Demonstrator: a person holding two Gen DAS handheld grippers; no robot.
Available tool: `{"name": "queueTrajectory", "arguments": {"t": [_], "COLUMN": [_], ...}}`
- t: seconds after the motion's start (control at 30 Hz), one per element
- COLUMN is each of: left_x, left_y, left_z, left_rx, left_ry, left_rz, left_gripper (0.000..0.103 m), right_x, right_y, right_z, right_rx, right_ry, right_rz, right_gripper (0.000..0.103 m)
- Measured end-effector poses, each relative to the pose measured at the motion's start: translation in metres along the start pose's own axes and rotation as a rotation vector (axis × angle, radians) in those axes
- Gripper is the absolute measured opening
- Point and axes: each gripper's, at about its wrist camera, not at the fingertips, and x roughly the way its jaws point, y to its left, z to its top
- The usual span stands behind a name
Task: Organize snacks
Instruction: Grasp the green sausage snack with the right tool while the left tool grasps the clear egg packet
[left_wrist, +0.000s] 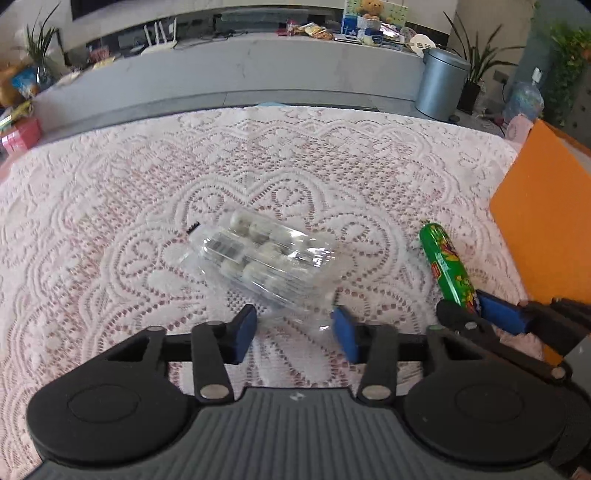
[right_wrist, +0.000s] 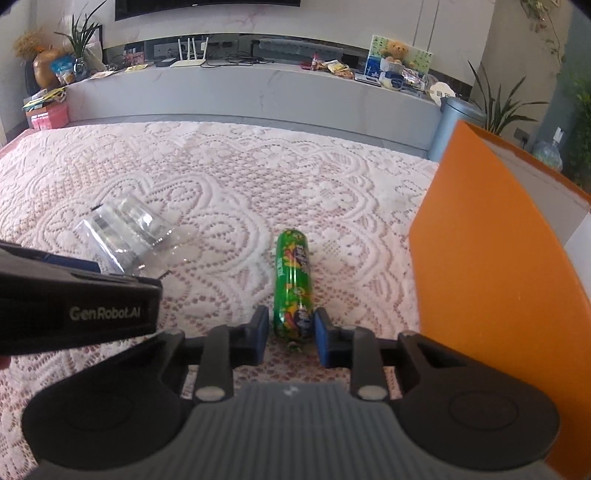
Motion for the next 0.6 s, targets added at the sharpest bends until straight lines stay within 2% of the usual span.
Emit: {"name": "queueTrajectory", "arguments": {"t": [0.03, 0.1, 0.23, 0.37, 0.6], "left_x": [-0.001, -0.004, -0.011, -0.023, -0.051], "left_y": [0.000, 0.004, 0.018, 0.030, 0.061], "left_z": [-0.001, -0.002, -0.002, -0.005, -0.023], "left_rx": [0.010, -0.001, -0.036, -0.027, -0.004], "left_ry": [-0.003, -0.001, 0.023, 0.050, 0.154], "left_rz": [0.004, -0.008, -0.034, -0.032, -0.092], "left_gripper": [0.024, 0.019, 0.016, 0.015, 0.015], "right_x": [0.000, 0.000, -0.002, -0.008, -0.017], "right_y": [0.000, -0.001, -0.001, 0.001, 0.015], "right_z": [0.000, 0.000, 0.001, 0.002, 0.000], "right_rx": [0.002, 0.009, 0.020, 0.020, 0.000], "right_ry": [0.000, 0.000, 0.004, -0.008, -0.025], "right_rz": [0.002, 0.002, 0.009, 0.027, 0.123], "right_gripper": [0.020, 0.020, 0.020, 0.020, 0.020]}}
